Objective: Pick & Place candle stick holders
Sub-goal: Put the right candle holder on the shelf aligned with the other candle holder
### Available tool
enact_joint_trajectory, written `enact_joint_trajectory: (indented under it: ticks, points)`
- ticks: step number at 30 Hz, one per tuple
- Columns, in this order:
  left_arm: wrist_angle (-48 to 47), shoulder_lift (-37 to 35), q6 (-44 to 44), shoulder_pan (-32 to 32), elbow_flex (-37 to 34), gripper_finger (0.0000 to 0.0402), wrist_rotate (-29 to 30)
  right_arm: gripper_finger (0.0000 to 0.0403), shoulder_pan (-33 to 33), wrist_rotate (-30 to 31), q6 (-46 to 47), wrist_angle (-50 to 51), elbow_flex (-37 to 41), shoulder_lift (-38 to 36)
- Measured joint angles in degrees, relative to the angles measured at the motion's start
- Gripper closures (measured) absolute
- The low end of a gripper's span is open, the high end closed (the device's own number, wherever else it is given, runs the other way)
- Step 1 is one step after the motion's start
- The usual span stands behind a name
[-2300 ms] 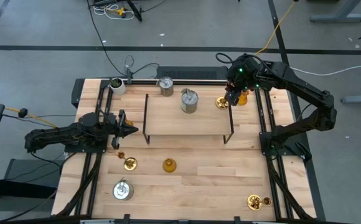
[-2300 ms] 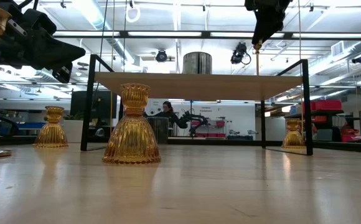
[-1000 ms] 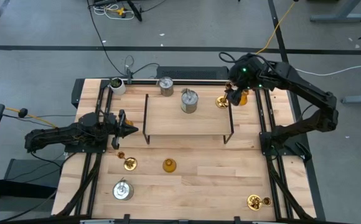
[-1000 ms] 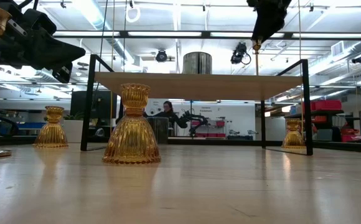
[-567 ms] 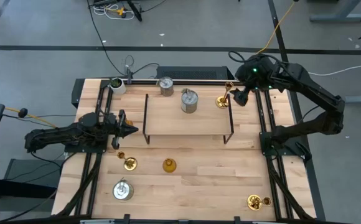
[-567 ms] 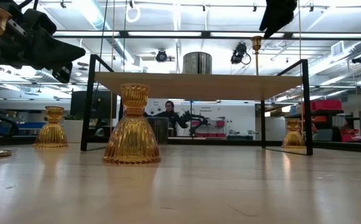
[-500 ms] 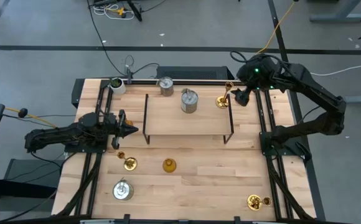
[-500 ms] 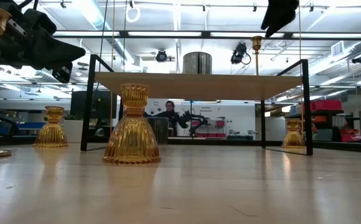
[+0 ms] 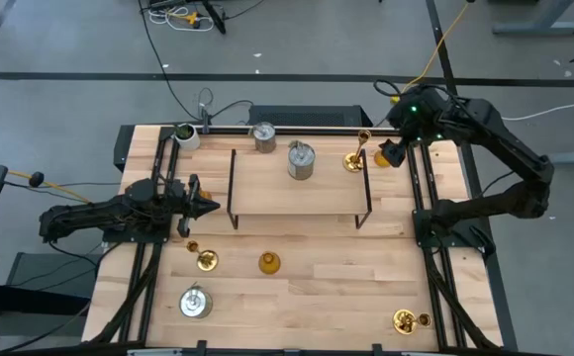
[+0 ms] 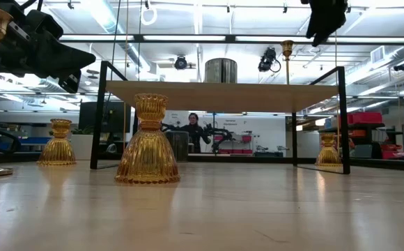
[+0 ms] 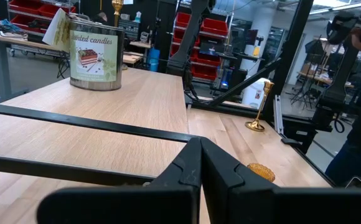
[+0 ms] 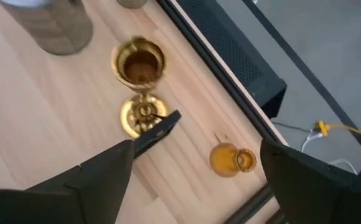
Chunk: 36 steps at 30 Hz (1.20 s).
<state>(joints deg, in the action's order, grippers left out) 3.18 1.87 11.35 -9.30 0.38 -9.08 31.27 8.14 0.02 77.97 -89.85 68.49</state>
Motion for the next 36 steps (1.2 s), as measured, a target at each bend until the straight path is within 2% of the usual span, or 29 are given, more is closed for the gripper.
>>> enact_joint_trajectory:
  ticks: [11,22,36]
  points:
    - [0.0,-0.02,0.0,0.0,0.02,0.0394,0.0,0.005,5.57,1.37,2.18,-0.74,9.26,-0.24]
    - [0.0,-0.02,0.0,0.0,0.02,0.0394,0.0,0.005,12.26,1.97,2.33,-3.22,14.25,-0.24]
    - [0.0,0.0,-0.02,0.0,0.01,0.0394,0.0,0.005,17.46,1.95,2.31,-9.78,21.89,-0.24]
